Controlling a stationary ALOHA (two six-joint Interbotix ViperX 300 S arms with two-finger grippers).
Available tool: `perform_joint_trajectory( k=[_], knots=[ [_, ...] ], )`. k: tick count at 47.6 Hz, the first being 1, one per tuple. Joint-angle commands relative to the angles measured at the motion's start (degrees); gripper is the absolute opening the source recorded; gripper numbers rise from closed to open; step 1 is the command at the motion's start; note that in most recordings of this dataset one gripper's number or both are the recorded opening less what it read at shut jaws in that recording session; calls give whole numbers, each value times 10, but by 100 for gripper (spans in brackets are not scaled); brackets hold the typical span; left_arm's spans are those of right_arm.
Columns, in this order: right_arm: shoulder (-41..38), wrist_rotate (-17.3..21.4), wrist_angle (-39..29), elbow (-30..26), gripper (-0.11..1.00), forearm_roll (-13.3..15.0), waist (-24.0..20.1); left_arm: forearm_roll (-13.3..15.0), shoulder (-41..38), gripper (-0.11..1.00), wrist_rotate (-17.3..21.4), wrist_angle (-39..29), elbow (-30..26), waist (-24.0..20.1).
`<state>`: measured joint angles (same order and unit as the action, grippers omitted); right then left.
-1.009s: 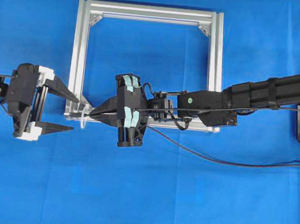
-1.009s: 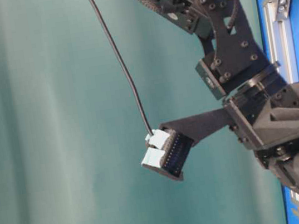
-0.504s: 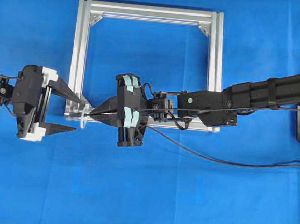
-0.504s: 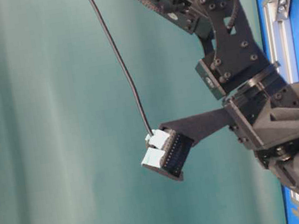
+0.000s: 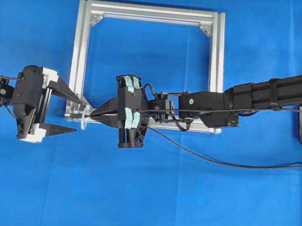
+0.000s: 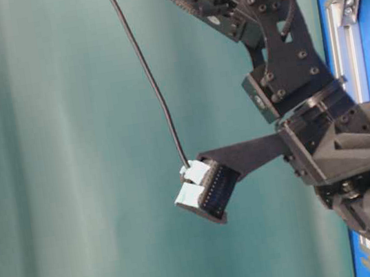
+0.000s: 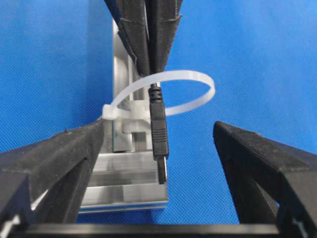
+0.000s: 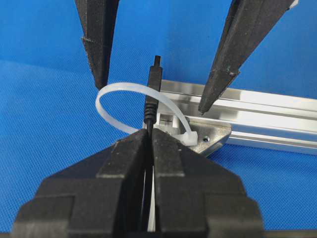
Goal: Insert the wire through the string loop located on the left side.
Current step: 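Close the left gripper on the cable plug past the loop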
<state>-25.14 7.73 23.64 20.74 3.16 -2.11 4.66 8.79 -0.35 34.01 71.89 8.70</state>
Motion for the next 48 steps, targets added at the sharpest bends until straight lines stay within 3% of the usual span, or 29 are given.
perform_joint_trajectory(
  k=[1,7,10,19,22,48],
  knots=[
    [12,1,4,-11,-10,1,0,-1,5,89,2,3,-6,-2],
    [12,2,4,-10,-10,1,0,-1,4,86,10,2,-7,-4],
    [12,2,4,-10,-10,1,0,-1,4,77,10,-2,-8,-4],
    [12,2,4,-10,-10,1,0,-1,5,22,10,-9,-8,-4],
    [12,1,4,-10,-10,1,0,-1,5,8,10,-9,-9,-4],
    [12,0,5,-9,-10,7,0,-2,7,8,8,-9,-6,-4]
  ],
)
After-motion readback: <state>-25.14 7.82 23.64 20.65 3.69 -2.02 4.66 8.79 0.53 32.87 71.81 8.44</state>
